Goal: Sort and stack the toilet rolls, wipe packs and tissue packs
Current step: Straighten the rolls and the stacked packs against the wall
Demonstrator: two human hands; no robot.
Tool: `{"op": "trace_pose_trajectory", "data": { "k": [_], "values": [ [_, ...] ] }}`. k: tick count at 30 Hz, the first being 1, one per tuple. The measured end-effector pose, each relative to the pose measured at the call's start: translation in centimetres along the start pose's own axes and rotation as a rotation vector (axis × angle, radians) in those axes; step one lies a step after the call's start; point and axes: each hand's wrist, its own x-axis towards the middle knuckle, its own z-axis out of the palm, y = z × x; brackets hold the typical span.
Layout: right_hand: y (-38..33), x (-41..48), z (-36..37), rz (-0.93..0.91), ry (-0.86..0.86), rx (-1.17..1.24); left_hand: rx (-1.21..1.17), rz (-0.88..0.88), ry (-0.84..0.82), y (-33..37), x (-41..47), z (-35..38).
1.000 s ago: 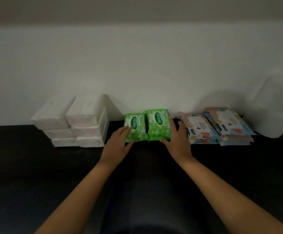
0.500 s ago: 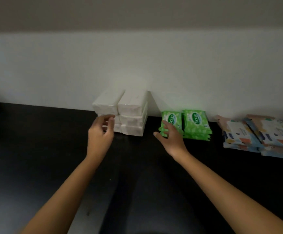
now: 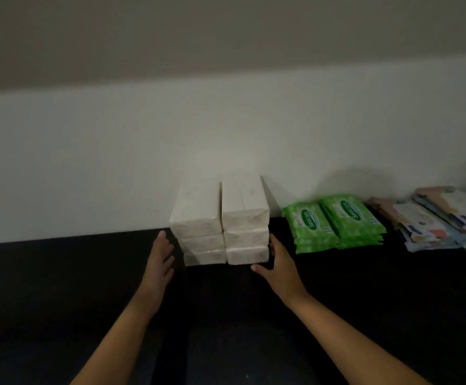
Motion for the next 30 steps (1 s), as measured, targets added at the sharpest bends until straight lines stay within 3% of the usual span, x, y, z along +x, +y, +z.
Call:
{"op": "trace_pose_trajectory", "data": {
  "k": [4, 15, 21, 26, 30],
  "values": [
    [0.5, 0.8, 0.7, -0.045, 0.044, -0.018, -0.019, 0.027, -0.127, -0.2, 1.1, 1.4],
    [1.5, 3.0, 0.8, -0.05, 0.096, -0.042, -0.061, 0.017, -0.183, -0.4, 2.4, 1.8],
    [0.3, 3.3, 0.1, -0.04, 0.038, 0.004, -0.059, 0.036, -0.145, 0.2, 2.1, 1.9],
    [-3.5, 2.4, -1.2, -0.207, 0.127, 0.079, 0.0, 0.234, -0.143, 1.1, 1.4, 2.0],
    [-5.8, 2.5, -2.0, -0.337, 0.143, 0.018, 0.04, 0.236, -0.103, 1.2, 2.0, 2.3]
  ]
}}
